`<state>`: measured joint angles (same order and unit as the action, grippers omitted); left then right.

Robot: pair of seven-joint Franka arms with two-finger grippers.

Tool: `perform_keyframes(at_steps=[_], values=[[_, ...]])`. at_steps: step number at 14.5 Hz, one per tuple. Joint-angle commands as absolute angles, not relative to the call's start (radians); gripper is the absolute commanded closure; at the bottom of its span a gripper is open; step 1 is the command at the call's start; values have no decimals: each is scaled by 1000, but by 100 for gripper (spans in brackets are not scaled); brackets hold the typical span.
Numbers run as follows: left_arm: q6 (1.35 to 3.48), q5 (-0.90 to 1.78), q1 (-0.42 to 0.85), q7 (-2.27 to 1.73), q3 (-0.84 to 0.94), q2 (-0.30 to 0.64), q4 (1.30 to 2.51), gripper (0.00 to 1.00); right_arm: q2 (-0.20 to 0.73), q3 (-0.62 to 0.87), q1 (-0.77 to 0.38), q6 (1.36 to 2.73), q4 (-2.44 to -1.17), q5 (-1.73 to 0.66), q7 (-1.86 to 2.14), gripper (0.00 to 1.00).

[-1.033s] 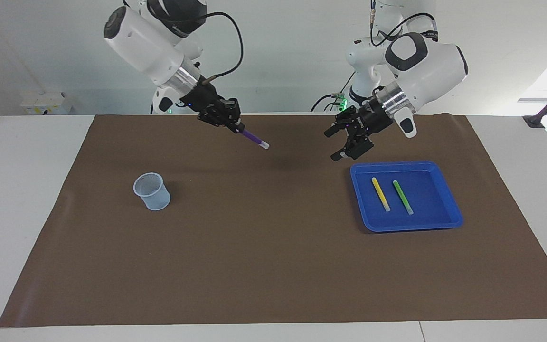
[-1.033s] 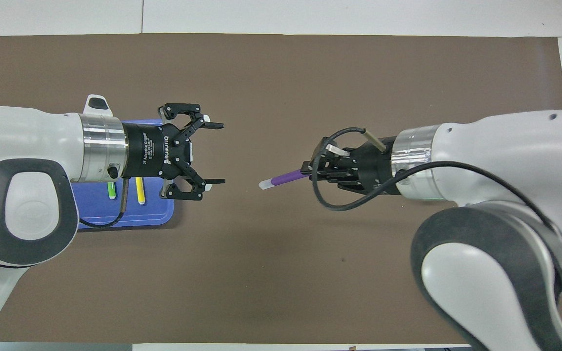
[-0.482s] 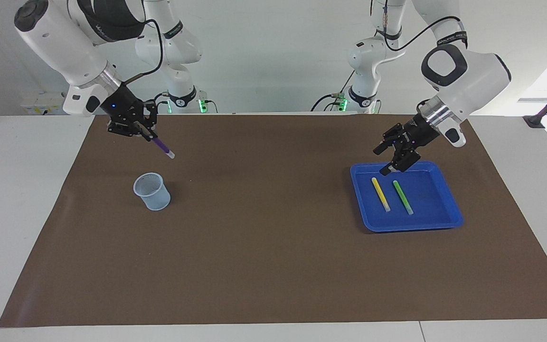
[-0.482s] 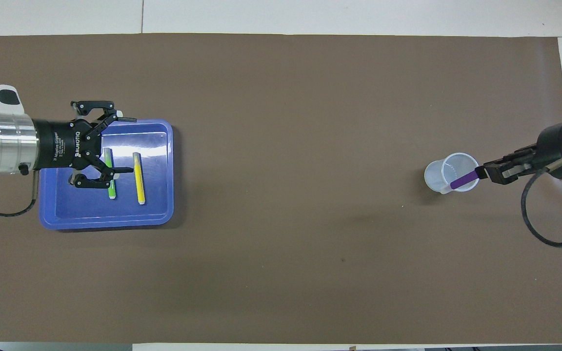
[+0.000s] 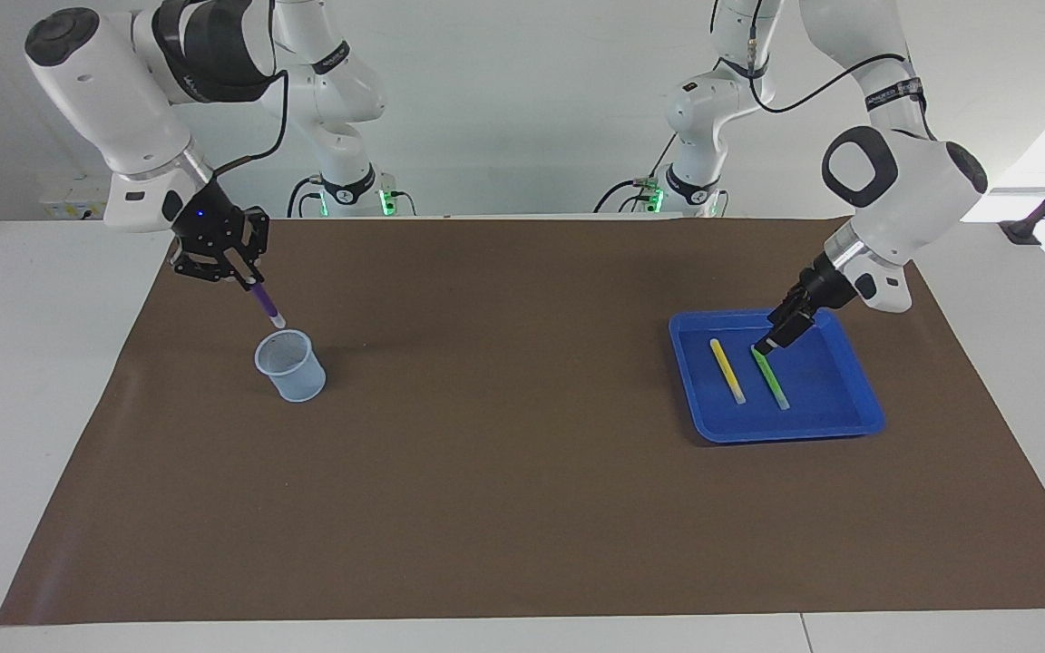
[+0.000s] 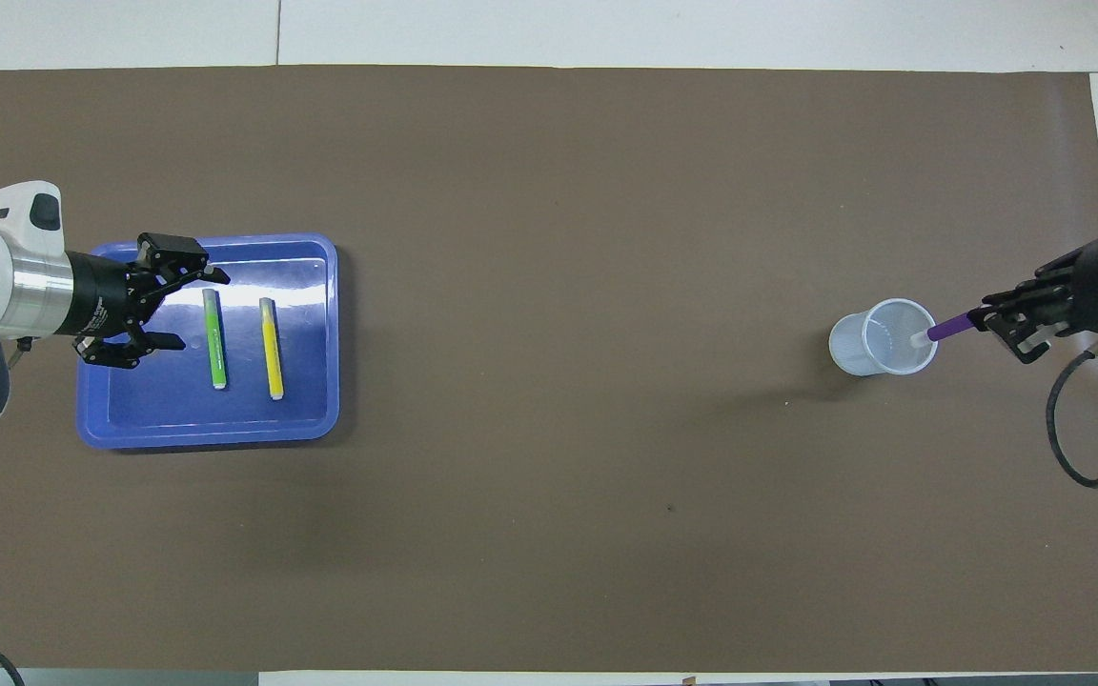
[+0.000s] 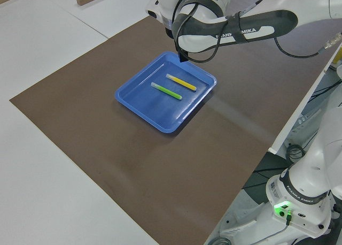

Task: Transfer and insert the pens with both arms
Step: 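Carry the purple pen into the cup with the right gripper, then release the purple pen in the cup while the left gripper grasps the green pen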

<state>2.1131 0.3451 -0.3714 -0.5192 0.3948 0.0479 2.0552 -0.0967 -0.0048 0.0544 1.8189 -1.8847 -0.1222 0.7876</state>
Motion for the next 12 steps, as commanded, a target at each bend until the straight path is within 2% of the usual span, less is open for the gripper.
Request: perform_keyframes(at_steps=[1,3,7,12], values=[[2167,189,-377,-355,403,106,2046,0,-158,11,66,1948,-2003,-104,847,100],[2235,92,-374,-261,403,159,2046,0,-179,11,60,2023,-2080,-106,839,100],[2295,-69,-360,-128,405,258,2046,0,-202,11,68,2005,-2132,-106,847,100],[2286,-83,-362,-12,405,276,2060,0,-232,11,72,2019,-2186,-106,845,100]])
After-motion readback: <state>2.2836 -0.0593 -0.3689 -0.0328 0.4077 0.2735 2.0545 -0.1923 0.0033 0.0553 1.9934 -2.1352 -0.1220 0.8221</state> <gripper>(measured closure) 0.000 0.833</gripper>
